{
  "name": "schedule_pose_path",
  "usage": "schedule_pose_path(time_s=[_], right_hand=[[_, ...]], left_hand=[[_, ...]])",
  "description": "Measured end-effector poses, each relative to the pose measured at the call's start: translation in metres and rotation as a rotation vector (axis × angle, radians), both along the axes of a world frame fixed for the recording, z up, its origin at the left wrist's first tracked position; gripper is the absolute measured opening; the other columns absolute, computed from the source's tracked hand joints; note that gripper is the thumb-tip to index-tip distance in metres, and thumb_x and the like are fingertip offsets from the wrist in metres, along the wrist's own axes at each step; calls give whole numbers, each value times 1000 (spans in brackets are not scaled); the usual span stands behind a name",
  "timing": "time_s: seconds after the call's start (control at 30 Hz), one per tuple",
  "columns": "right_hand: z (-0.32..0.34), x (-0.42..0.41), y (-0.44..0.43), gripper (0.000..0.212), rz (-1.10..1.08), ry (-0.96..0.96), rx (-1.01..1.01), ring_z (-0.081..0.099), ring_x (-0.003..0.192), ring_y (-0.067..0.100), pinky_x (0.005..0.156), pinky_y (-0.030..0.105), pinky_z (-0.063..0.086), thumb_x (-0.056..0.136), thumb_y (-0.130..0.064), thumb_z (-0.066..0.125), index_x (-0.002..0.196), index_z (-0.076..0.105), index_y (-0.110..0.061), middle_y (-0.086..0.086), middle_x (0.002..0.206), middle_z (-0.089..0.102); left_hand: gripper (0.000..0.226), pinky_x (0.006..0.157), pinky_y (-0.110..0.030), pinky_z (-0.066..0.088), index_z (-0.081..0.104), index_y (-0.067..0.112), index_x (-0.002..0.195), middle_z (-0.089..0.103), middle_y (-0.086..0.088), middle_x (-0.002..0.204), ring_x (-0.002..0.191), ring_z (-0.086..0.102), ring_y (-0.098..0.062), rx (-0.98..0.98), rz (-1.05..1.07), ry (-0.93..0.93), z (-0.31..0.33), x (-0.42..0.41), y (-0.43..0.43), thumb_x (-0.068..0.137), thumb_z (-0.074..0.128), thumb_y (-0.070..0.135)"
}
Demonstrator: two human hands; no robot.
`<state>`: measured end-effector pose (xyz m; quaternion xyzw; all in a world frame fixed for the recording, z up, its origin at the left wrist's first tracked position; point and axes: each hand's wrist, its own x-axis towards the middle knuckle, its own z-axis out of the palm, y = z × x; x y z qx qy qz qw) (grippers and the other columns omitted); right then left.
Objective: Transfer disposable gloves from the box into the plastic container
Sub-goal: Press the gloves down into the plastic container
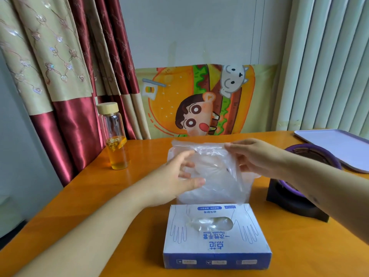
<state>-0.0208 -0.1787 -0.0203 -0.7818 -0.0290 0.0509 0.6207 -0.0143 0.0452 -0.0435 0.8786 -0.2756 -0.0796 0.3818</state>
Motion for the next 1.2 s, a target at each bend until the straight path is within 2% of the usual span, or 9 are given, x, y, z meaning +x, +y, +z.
schedule_pose_path(time_s=[0.17, 0.3, 0.4, 0.5, 0.63, 0.8, 1.0, 1.1, 1.2], right_hand=[[-13, 2, 7, 35, 57, 99, 276, 63, 52, 13, 52, 20, 52, 101, -12, 37, 80, 65, -7, 8, 64, 66], [-23, 9, 12, 27, 75, 76, 280, 68, 71, 19, 68, 29, 54, 97, -14, 48, 90, 72, -5, 9, 80, 71], [-22, 18, 14, 41, 27, 42, 244, 68, 63, 11, 64, 26, 53, 97, -14, 46, 71, 78, -15, 0, 67, 71], [-18, 22, 12, 38, -73, -5, 172, 64, 64, -2, 92, 34, 47, 100, -23, 41, 78, 71, -22, -8, 73, 67], [-11, 7, -4, 30, -270, -244, 252, 62, 86, 15, 87, 36, 51, 94, -37, 51, 86, 62, -10, 7, 88, 66], [-4, -4, -4, 39, -79, -398, -179, 42, 125, -4, 102, 33, 33, 76, -56, 66, 66, 71, -19, -18, 122, 59], [-21, 32, -6, 43, -217, -522, -490, 58, 98, -2, 77, 1, 40, 81, -25, 73, 123, 63, -22, -8, 124, 62], [-24, 52, -18, 55, -250, -440, -664, 62, 102, 15, 83, 14, 43, 81, -14, 72, 133, 54, -18, 1, 127, 62], [-27, 67, -25, 66, -139, -309, -935, 52, 120, 20, 96, 23, 39, 80, -21, 74, 139, 46, -15, 2, 138, 52]], left_hand=[[87, 101, -21, 21, 6, 45, 149, 9, 21, 154, 142, 15, -4, -237, 142, -150, 11, 6, -16, 81, 60, 54], [80, 108, -25, 27, 25, 36, 148, 28, 22, 146, 137, 25, -2, -393, 89, -16, 16, 17, -29, 80, 66, 47], [24, 81, -32, 54, 58, 19, 106, 54, 4, 105, 99, 56, -10, -424, 169, -18, 13, 31, -40, 88, 67, 31], [34, 64, -41, 47, 55, -1, 86, 47, -10, 77, 71, 48, -19, -349, 295, -164, 12, 44, -46, 88, 65, 32], [18, 75, -29, 44, 48, 22, 81, 44, 12, 82, 79, 47, -7, -358, 393, -145, 19, 61, -38, 90, 62, 29], [24, 78, -34, 50, 62, 12, 106, 62, 0, 98, 87, 61, -17, -288, 418, -71, 18, 80, -36, 87, 62, 27], [11, 76, -34, 49, 56, 22, 94, 57, 3, 95, 82, 58, -19, -261, 354, -64, 12, 84, -45, 86, 62, 26], [30, 67, -19, 46, 56, 28, 116, 57, 7, 111, 78, 56, -10, -155, 312, -111, 3, 86, -41, 87, 61, 19], [50, 85, -19, 41, 46, 25, 137, 44, 5, 141, 111, 53, -11, 82, 308, -132, -5, 88, -25, 89, 61, 22]])
